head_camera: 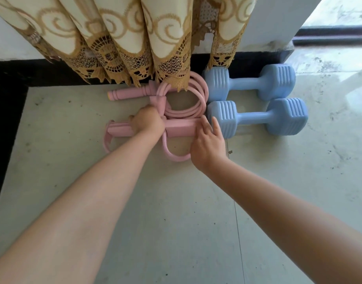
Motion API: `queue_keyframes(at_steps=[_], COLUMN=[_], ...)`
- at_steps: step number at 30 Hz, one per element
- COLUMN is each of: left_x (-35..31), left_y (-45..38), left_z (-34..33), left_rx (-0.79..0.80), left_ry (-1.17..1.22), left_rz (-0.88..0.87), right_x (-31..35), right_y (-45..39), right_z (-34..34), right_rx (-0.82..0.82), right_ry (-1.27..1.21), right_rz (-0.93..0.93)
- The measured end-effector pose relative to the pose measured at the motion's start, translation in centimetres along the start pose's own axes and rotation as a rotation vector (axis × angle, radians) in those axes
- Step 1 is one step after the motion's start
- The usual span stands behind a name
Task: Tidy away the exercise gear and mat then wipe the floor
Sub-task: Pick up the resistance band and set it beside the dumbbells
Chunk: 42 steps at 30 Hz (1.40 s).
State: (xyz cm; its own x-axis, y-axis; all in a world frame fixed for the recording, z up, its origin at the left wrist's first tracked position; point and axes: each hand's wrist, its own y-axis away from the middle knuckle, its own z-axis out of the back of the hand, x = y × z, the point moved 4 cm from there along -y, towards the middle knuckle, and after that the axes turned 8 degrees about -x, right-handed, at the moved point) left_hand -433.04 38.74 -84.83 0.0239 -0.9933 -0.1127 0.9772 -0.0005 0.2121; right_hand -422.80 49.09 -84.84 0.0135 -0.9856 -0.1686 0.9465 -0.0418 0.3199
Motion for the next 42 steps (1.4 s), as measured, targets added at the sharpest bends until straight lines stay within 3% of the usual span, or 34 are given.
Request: queue_keyframes(at_steps=[4,9,16,23,33,42], left_x=[0.5,1.1,2.2,3.1,3.7,5.4], left_y=[-0.4,1.0,2.9,4.2,6.0,7.5], left_z=[0.0,-0.1,0.1,0.2,0.6,1.4], left_rx=[0.035,0.031,0.024,-0.041,-0.019,-0.045], left_ry=[-0.007,0.099,0.257,0.346,0.301,0.110], left_rz=[-0.100,-0.161,-0.041,0.005,-0.026,-0.138], right_x=[0.0,-1.4,-1.3,-0.8,-0.8,-0.4], right_y=[-2.0,-2.5,0.5,2.1,3.6,4.9], right_z=[0.6,1.1,0.7,0.5,0.0,0.2], right_rx=[0.087,0.070,-0.064,-0.043,-0.011,-0.048], right_ry=[0.234,0.064,-0.116,-0.135,-0.139,-0.262], right_rz=[0.029,0.017,0.025,0.079,0.064,0.089])
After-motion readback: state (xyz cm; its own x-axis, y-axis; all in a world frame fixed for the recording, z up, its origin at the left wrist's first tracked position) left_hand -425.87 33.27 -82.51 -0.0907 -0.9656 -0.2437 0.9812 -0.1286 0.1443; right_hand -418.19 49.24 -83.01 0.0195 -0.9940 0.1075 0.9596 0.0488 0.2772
